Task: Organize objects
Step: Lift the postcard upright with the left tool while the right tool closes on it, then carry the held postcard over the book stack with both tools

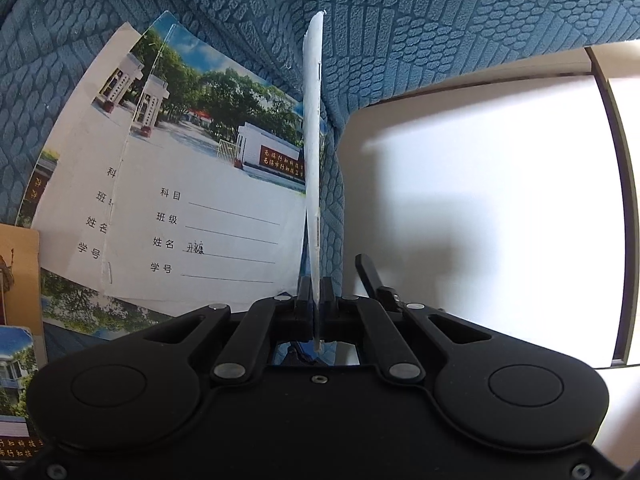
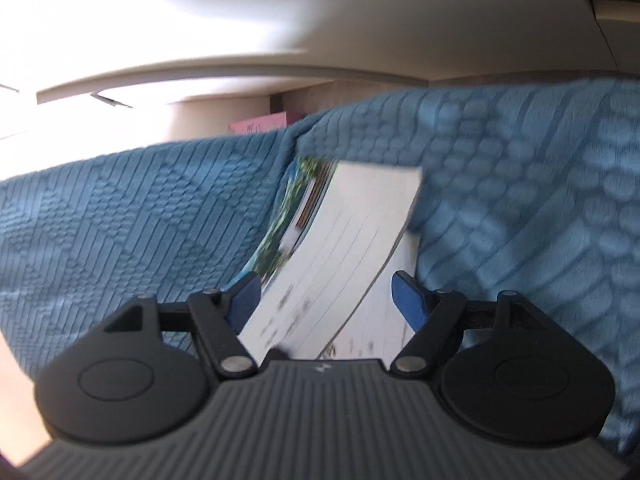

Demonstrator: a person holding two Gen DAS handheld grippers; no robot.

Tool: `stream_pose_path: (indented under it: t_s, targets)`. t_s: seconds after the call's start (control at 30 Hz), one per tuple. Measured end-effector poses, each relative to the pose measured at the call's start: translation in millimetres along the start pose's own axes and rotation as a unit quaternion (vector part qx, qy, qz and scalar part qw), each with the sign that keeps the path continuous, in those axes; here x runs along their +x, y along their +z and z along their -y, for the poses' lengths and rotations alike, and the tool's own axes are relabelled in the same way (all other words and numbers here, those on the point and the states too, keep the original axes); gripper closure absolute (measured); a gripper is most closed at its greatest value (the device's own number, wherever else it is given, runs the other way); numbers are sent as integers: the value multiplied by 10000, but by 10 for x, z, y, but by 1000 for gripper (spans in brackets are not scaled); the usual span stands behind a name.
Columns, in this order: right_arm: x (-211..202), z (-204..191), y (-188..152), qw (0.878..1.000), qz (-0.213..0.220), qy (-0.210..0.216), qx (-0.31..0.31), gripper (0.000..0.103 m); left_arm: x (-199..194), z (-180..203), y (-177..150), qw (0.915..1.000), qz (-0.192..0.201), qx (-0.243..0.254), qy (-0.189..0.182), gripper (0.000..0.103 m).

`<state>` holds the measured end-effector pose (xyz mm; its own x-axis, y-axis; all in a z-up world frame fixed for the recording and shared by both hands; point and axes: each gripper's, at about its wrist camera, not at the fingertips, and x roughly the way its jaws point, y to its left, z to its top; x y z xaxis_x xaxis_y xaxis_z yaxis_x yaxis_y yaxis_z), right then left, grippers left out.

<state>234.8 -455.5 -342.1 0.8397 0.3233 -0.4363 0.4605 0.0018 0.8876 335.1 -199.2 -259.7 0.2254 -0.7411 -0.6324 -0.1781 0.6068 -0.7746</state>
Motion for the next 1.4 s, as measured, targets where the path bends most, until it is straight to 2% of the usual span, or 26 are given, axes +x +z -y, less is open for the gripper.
stream_pose_path:
  t_s: [0.1,0.13,0.17,0.23,0.33,0.63,0.87,1.1,1.4]
  targets:
    - [7,-36,63,9996,104,-77,-240,46,-75,13,-3,10000,47,58,11,102]
    - [13,-55,73,9994,98,-121,-321,55,-88,15,-12,10000,56,68,17,102]
    - [13,-77,77,9990,93,-181,-388,60,-104,16,-21,10000,62,75,18,102]
    - [14,-119,80,9976,128,-284,-619,80,-135,23,3,9999,100,68,55,102]
    - [-15,-169,50,9959,150,-349,-824,91,-217,35,-15,9997,154,130,148,102]
    - [-283,-477,-136,9844,298,-405,-1685,97,-396,56,-80,9996,169,141,194,101]
    - [-465,-728,-297,9753,408,-385,-2138,98,-542,109,-148,9995,198,230,72,101]
    - [-698,-1054,-475,9681,476,-237,-2448,98,-951,390,-276,9982,343,481,-45,100]
    - [-1111,-1465,-919,9511,430,-88,-3058,98,-1627,593,-570,9949,687,729,-115,99]
